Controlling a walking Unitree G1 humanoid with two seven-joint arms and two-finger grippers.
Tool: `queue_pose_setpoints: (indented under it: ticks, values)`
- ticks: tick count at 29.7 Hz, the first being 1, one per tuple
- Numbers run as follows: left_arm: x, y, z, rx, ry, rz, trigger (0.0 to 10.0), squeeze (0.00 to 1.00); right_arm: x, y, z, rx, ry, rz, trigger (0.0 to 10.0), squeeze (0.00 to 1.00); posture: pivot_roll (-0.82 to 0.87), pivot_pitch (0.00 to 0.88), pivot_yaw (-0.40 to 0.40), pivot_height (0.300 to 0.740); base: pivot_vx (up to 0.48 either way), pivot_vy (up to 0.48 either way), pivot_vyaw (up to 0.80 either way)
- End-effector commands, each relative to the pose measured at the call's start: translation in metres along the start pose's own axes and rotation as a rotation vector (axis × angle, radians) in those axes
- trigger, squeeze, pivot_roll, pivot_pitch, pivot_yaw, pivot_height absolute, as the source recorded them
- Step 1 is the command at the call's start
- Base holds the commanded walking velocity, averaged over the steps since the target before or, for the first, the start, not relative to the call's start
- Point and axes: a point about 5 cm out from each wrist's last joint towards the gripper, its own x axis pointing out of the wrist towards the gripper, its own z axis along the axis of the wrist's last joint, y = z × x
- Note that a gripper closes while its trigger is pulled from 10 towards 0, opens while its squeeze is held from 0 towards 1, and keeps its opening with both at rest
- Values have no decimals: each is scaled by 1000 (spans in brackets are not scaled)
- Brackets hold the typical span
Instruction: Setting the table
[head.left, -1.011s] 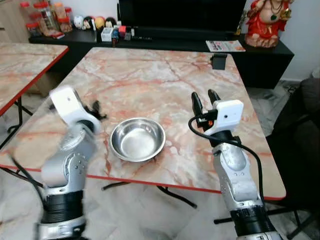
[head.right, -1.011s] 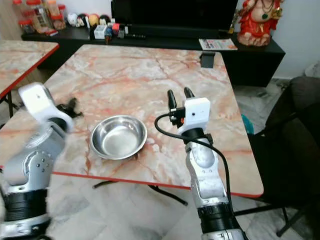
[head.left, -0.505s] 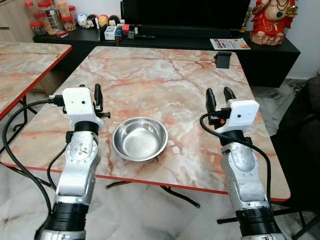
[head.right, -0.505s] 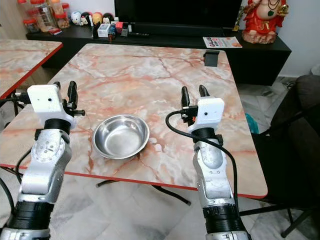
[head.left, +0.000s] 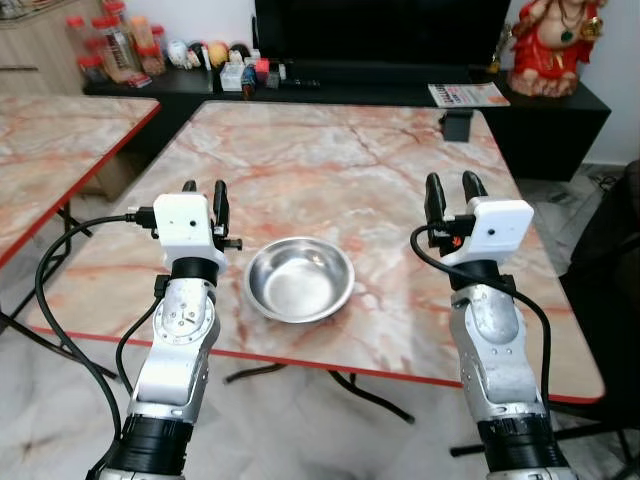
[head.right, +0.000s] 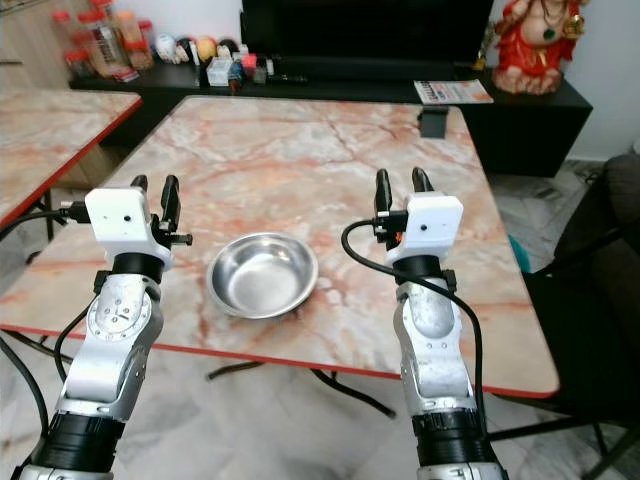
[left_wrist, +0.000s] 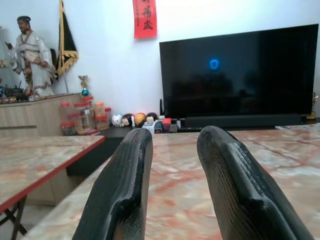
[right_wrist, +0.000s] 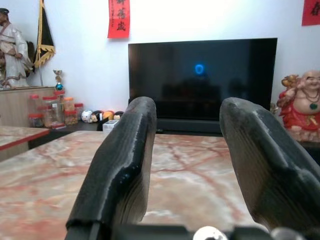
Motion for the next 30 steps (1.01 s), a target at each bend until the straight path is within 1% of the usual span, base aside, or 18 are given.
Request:
queue_pose_setpoints:
  ticks: [1, 9, 13, 19, 24, 30]
  values:
    - [-1, 0, -2, 20, -5, 0, 10000, 0, 1, 1, 2, -13, -12, 6, 10000, 0, -101, 0, 37, 740, 0, 472, 0]
    - [0, 0, -2, 16, -21, -3, 10000, 0, 0, 4, 2, 7, -15, 1, 10000, 0, -101, 0, 44, 740, 0, 472, 0]
    - [-1, 2, -5, 8, -8, 7, 10000, 0, -2, 4, -1, 4, 0, -4, 10000, 0, -102, 0, 47, 740, 0, 472, 0]
    - [1, 4, -5, 8, -15, 9, 10000, 0, -4, 4, -2, -2, -9, 0, 10000, 0, -100, 0, 51, 740, 0, 474, 0]
    - [2, 5, -5, 9, -19, 12, 10000, 0, -3, 6, -2, 1, -11, 4, 10000, 0, -99, 0, 52, 740, 0, 472, 0]
    - [4, 11, -7, 17, -11, 30, 10000, 0, 0, 4, 0, -5, -13, 3, 10000, 0, -99, 0, 49, 740, 0, 473, 0]
